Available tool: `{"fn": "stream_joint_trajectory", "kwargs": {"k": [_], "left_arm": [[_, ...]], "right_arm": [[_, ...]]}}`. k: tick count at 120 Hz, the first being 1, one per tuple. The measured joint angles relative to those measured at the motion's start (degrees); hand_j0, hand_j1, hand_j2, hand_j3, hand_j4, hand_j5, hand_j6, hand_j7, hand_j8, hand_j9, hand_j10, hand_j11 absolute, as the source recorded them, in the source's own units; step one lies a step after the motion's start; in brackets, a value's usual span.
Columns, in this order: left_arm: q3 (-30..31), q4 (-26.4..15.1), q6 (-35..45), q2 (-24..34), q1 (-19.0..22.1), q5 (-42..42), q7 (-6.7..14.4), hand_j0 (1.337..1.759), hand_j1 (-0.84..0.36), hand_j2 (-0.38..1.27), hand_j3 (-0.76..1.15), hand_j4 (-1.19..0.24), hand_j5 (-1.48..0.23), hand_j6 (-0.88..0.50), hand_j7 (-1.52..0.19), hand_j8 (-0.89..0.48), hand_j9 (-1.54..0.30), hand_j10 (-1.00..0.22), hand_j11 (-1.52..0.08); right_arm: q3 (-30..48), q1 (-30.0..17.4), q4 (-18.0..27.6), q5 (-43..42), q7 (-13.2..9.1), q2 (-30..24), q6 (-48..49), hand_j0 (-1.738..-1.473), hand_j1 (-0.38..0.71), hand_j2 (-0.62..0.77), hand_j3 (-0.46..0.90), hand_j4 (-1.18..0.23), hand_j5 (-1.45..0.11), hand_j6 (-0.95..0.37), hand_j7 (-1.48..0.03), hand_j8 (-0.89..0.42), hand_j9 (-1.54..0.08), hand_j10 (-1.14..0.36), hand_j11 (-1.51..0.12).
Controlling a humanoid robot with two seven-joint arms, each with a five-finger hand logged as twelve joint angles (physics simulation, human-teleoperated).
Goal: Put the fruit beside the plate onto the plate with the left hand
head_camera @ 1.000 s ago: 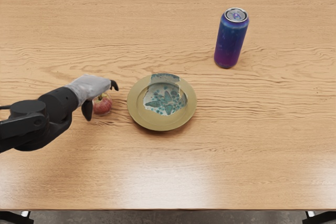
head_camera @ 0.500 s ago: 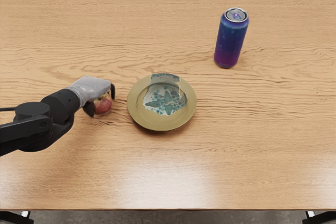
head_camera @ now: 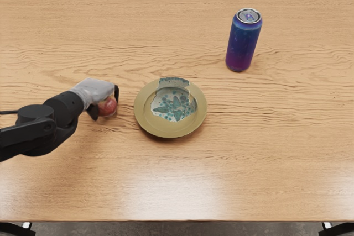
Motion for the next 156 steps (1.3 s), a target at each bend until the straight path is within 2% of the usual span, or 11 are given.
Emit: {"fn": "stream_joint_trajectory", "kwargs": {"k": [20,30,45,52,61,66,82,113,127,143,156], "left_arm": [[-0.42,0.59,0.04,-0.05,-3.26,-0.56,-0.01,1.647,-0.23,0.18,0.00,-0.37,-0.94,-0.24,-0.94,-0.26,-0.95,-0.67,-0.96],[-0.58,0.74,0.07,-0.05,-6.78,-1.90,-0.02,1.648,-0.22,0.15,0.00,-0.38,-0.94,-0.25,-0.95,-0.28,-0.95,-0.67,-0.95],[-0.99,1.17,0.15,-3.83,-9.13,-3.42,-0.01,1.649,-0.23,0.18,0.00,-0.36,-0.95,-0.24,-0.95,-0.26,-0.95,-0.69,-0.96],[-1.16,1.35,0.17,-5.65,-10.23,-3.81,-0.01,1.649,-0.21,0.10,0.00,-0.37,-0.95,-0.25,-0.96,-0.27,-0.95,-0.69,-0.96],[-1.46,1.46,0.17,-7.81,-10.95,-4.21,-0.02,1.650,-0.22,0.22,0.00,-0.38,-0.95,-0.25,-0.95,-0.28,-0.95,-0.68,-0.96],[-1.56,1.47,0.14,-8.54,-11.60,-4.70,-0.02,1.650,-0.22,0.17,0.00,-0.37,-0.96,-0.24,-0.95,-0.28,-0.95,-0.68,-0.96],[-1.62,1.18,-0.26,-11.64,-11.71,-6.16,0.01,1.650,-0.24,0.20,0.00,-0.36,-0.98,-0.24,-0.94,-0.27,-0.95,-0.70,-0.95],[-1.43,-2.02,-2.60,-11.65,-11.13,-10.16,0.01,1.651,-0.20,0.18,0.00,-0.40,-0.94,-0.29,-0.90,-0.31,-0.93,-0.71,-0.93],[-1.03,-2.04,-2.97,-11.69,-9.33,-10.34,0.02,1.651,-0.20,0.21,0.00,-0.41,-0.93,-0.29,-0.89,-0.30,-0.92,-0.71,-0.92],[-0.48,-1.31,-3.06,-11.81,-9.42,-10.13,0.02,1.651,-0.20,0.19,0.00,-0.41,-0.94,-0.29,-0.89,-0.30,-0.91,-0.68,-0.91],[-0.27,-1.06,-2.79,-12.88,-9.33,-9.95,0.03,1.654,-0.13,0.14,0.00,-0.37,-0.74,-0.29,-0.69,-0.30,-0.71,-0.54,-0.71]], "right_arm": [[0.01,0.00,0.00,0.00,0.00,0.00,0.00,-1.658,-0.31,-0.01,0.00,-0.03,-0.04,-0.03,-0.04,-0.03,-0.04,-0.03,-0.04],[0.04,0.00,0.00,0.00,0.00,0.00,0.00,-1.658,-0.31,-0.01,0.00,-0.03,-0.04,-0.03,-0.04,-0.03,-0.04,-0.03,-0.04],[0.02,0.04,0.00,0.00,0.06,0.00,0.00,-1.658,-0.31,-0.01,0.00,-0.03,-0.04,-0.03,-0.04,-0.03,-0.04,-0.03,-0.04],[0.01,0.03,0.00,0.00,0.07,0.00,0.00,-1.658,-0.31,-0.01,0.00,-0.03,-0.04,-0.03,-0.04,-0.03,-0.04,-0.03,-0.04],[-0.03,-0.02,0.00,0.00,0.08,0.00,0.00,-1.658,-0.31,-0.01,0.00,-0.03,-0.04,-0.03,-0.04,-0.03,-0.04,-0.03,-0.04],[-0.05,-0.04,0.00,0.00,0.08,0.00,0.00,-1.658,-0.31,-0.01,0.00,-0.03,-0.04,-0.03,-0.04,-0.03,-0.04,-0.03,-0.04],[-0.08,-0.09,0.00,0.00,0.09,0.00,0.00,-1.658,-0.31,-0.01,0.00,-0.03,-0.04,-0.03,-0.04,-0.03,-0.04,-0.03,-0.04],[-0.09,-0.11,0.00,0.00,0.09,0.00,0.00,-1.658,-0.31,-0.01,0.00,-0.03,-0.04,-0.03,-0.04,-0.03,-0.04,-0.03,-0.04],[-0.09,-0.12,0.00,0.00,0.09,0.00,0.00,-1.658,-0.31,-0.01,0.00,-0.03,-0.04,-0.03,-0.04,-0.03,-0.04,-0.03,-0.04],[-0.09,-0.13,0.00,0.00,0.09,0.00,0.00,-1.658,-0.31,-0.01,0.00,-0.03,-0.04,-0.03,-0.04,-0.03,-0.04,-0.03,-0.04],[-0.09,-0.12,0.00,0.00,0.09,0.00,0.00,-1.658,-0.31,-0.01,0.00,-0.03,-0.04,-0.03,-0.04,-0.03,-0.04,-0.03,-0.04]]}}
